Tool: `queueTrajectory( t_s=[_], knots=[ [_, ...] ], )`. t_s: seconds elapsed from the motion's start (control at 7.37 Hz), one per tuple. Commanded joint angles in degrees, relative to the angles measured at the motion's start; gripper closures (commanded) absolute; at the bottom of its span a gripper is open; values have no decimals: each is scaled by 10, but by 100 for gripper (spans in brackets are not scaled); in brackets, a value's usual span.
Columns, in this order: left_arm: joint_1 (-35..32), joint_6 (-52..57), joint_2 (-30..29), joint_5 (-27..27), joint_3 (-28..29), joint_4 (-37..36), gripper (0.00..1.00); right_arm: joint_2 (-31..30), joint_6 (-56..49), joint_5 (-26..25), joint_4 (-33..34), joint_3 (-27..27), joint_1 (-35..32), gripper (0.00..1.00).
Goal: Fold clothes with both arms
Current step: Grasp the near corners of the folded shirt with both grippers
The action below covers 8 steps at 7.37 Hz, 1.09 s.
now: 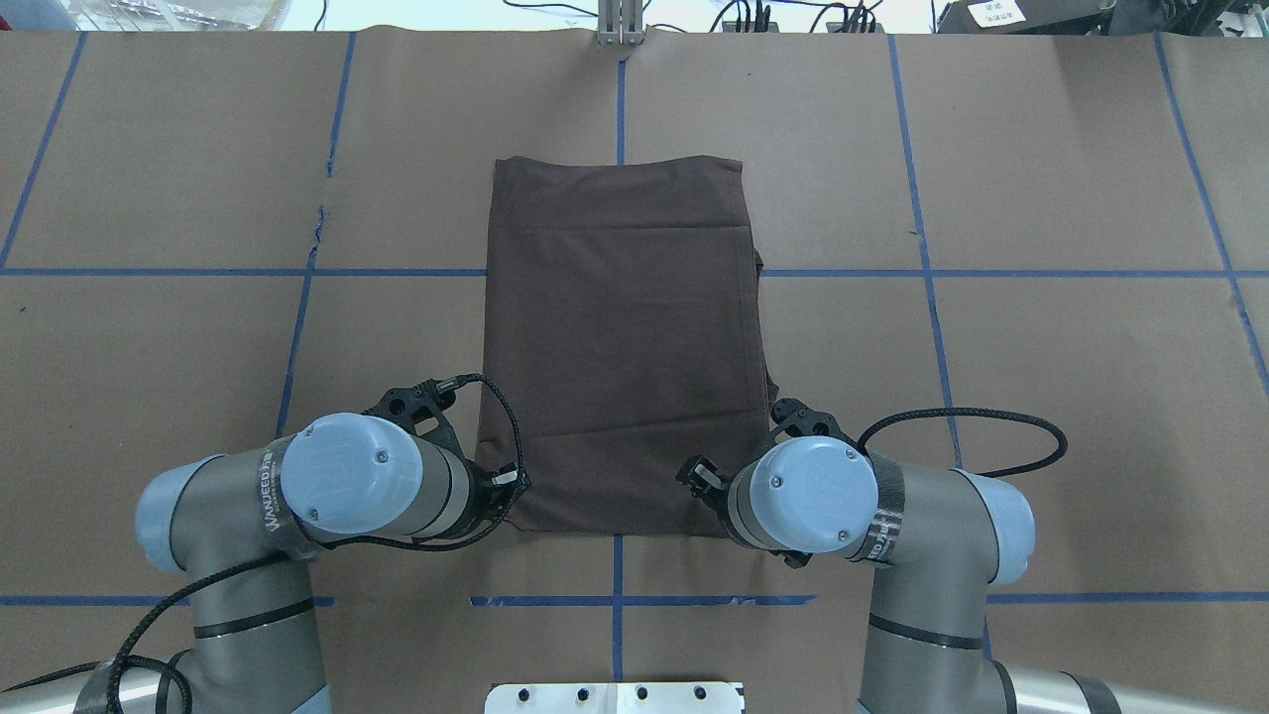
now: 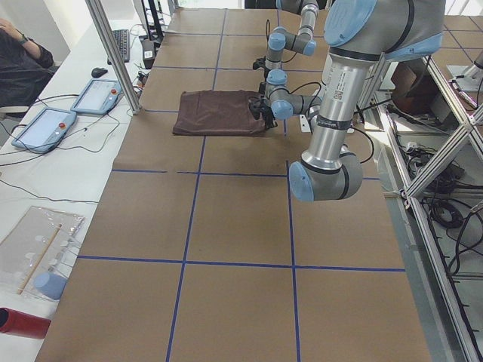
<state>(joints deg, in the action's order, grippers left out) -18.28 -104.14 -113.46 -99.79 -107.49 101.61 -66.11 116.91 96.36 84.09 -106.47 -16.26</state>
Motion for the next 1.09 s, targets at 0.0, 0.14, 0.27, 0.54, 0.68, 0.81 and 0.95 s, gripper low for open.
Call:
queueTrajectory(
  t_s=[0.0, 0.14, 0.27, 0.54, 0.68, 0.81, 0.95],
  knots=[
    [0, 1, 0, 0, 0, 0, 100, 2, -5, -1, 1, 12, -4, 0],
    [0, 1, 0, 0, 0, 0, 100, 4, -5, 0, 1, 14, -4, 0],
    [0, 0, 0, 0, 0, 0, 100, 4, -4, 0, 2, 15, -2, 0],
    [-3, 1, 1, 0, 0, 0, 100, 18, -3, 0, 2, 34, 4, 0],
    [-3, 1, 1, 0, 0, 0, 100, 19, -1, 0, 2, 35, 9, 0],
    [-4, 1, 1, 0, 0, 0, 100, 19, -1, 1, 2, 36, 10, 0],
    [-3, 1, 1, 0, 0, 0, 100, 17, 0, 1, 2, 33, 10, 0]
  ],
)
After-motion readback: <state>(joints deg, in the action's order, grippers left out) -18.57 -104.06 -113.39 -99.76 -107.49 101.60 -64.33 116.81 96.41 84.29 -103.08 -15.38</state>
